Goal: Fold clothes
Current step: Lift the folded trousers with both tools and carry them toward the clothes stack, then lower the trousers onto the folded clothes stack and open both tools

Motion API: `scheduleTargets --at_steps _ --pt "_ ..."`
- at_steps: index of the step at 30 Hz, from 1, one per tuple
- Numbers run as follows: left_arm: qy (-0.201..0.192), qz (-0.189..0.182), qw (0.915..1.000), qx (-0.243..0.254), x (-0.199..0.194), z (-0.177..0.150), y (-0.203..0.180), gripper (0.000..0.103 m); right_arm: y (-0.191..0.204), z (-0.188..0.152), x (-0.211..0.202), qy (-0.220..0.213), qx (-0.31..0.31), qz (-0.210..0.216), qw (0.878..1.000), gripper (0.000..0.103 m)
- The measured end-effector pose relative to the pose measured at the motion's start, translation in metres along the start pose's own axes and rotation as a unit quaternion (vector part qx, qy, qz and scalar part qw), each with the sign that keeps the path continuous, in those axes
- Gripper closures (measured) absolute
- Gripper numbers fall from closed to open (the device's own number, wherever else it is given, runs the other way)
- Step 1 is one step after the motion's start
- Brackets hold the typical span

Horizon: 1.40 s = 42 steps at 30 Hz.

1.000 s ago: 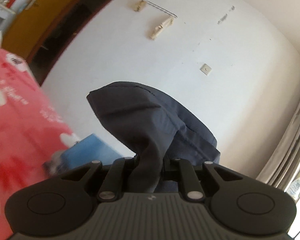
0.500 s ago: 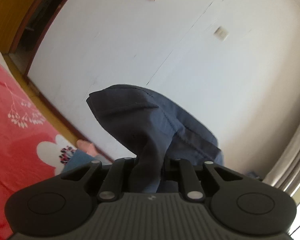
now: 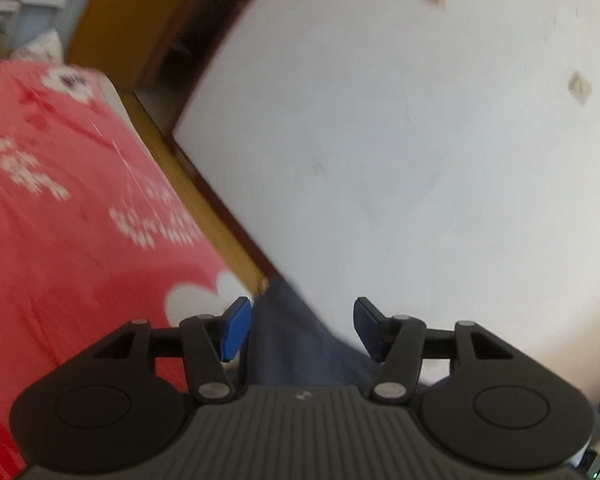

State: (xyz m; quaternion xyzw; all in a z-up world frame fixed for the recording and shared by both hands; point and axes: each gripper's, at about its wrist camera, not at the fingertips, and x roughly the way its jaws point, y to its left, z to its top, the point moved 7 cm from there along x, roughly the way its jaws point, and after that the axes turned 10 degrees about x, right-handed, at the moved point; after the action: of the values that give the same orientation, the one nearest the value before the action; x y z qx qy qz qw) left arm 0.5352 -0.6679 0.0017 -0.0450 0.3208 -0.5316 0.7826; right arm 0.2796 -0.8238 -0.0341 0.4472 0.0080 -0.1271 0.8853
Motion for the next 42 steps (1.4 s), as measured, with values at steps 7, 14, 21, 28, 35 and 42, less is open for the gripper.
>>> scheduleTargets --at_steps 7,14,21,28,35,42 --pt "-0.064 0.078 0.9932 0.059 -0.067 0.014 0.008 0.046 -0.009 0.048 -0.043 -0.117 0.006 -0.100 0.988 0.026" --pt "0.028 0.032 0.9825 0.181 -0.040 -0.030 -0.032 0.049 0.068 -0.009 -0.021 -0.022 -0.165 -0.024 0.986 0.062" --pt "0.075 0.073 0.9901 0.093 0.031 -0.051 0.011 0.042 0.018 -0.031 0.063 0.060 -0.107 -0.096 0.988 0.091" --pt "0.023 0.085 0.9960 0.014 -0.016 -0.039 0.031 0.043 -0.021 0.000 0.043 -0.016 0.044 -0.118 0.992 0.086" --pt "-0.041 0.113 0.9900 0.073 -0.155 -0.007 -0.001 0.037 0.028 -0.009 -0.054 -0.023 -0.014 -0.078 0.997 0.084" --pt "-0.090 0.119 0.9806 0.128 -0.320 -0.069 -0.075 0.008 0.109 -0.068 -0.187 0.059 -0.131 -0.029 0.989 0.046"
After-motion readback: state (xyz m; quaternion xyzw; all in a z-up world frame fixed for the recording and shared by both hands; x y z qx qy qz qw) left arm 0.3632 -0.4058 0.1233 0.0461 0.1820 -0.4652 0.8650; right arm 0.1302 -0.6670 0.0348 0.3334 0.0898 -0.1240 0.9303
